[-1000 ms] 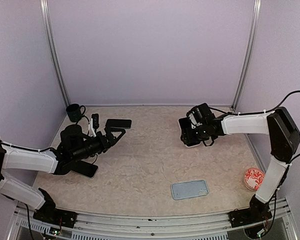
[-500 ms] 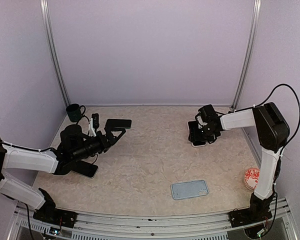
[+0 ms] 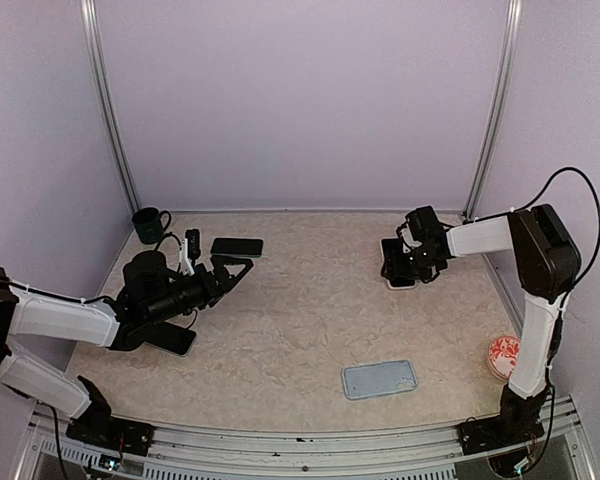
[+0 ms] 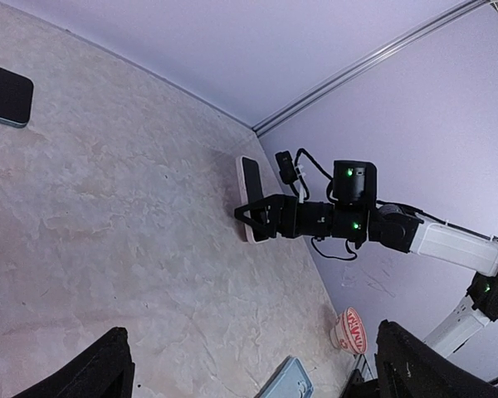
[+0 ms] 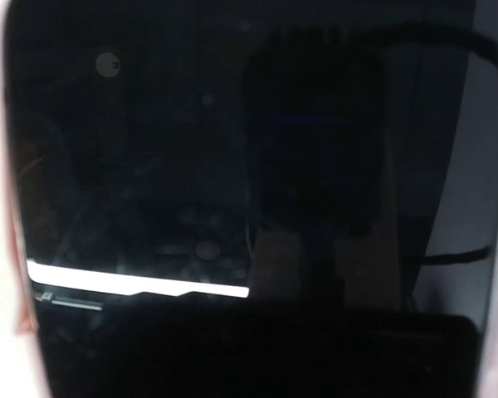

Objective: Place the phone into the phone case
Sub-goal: Place the phone with the phone case at the center of the board.

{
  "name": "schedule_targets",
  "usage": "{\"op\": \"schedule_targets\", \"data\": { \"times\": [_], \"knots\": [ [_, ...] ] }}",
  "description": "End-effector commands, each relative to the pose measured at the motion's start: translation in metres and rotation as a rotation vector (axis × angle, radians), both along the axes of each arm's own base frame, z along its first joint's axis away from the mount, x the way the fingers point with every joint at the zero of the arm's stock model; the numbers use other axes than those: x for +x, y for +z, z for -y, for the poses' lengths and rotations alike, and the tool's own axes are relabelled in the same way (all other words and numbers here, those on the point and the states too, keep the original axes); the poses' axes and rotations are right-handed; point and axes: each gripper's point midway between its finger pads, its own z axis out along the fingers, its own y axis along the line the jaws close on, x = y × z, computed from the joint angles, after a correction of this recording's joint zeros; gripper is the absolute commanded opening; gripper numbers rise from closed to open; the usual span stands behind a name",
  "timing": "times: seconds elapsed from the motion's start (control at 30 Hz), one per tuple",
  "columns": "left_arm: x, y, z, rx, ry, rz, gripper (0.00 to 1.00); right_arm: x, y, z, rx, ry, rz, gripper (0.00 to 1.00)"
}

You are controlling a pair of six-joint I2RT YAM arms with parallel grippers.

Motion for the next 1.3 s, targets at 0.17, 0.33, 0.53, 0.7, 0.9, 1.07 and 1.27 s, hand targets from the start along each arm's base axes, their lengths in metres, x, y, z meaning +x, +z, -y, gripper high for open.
{"op": "schedule_targets", "data": {
  "times": [0.17,0.33,0.53,0.7,0.9,1.07,1.27],
  "knots": [
    [-0.001,0.001,0.003,-0.014,-0.009,0.012,0.99,-0.037,0.014,-0.011,0.041,0.041,-0.002,0.64],
    [0.0,-0.002,0.007,-0.021,-0.019,0.002,0.99,-0.064,0.028,-0.044,0.017,0.121,0.012,0.65],
    [0.001,-0.003,0.009,-0.021,-0.018,-0.001,0.99,-0.088,0.037,-0.069,0.028,0.106,-0.001,0.66],
    [0.002,-0.003,0.008,-0.023,-0.014,-0.003,0.99,-0.095,0.032,-0.088,0.034,0.087,-0.005,0.68],
    [0.001,-0.001,0.007,-0.019,-0.01,-0.002,0.99,-0.093,0.021,-0.105,0.064,0.079,-0.017,0.69],
    [0.0,-0.002,0.006,-0.018,-0.007,-0.004,0.99,-0.087,0.015,-0.112,0.078,0.063,-0.028,0.71],
    [0.0,-0.005,0.004,-0.016,-0.002,-0.009,0.99,-0.085,0.007,-0.116,0.08,0.047,-0.05,0.77]
  ]
}}
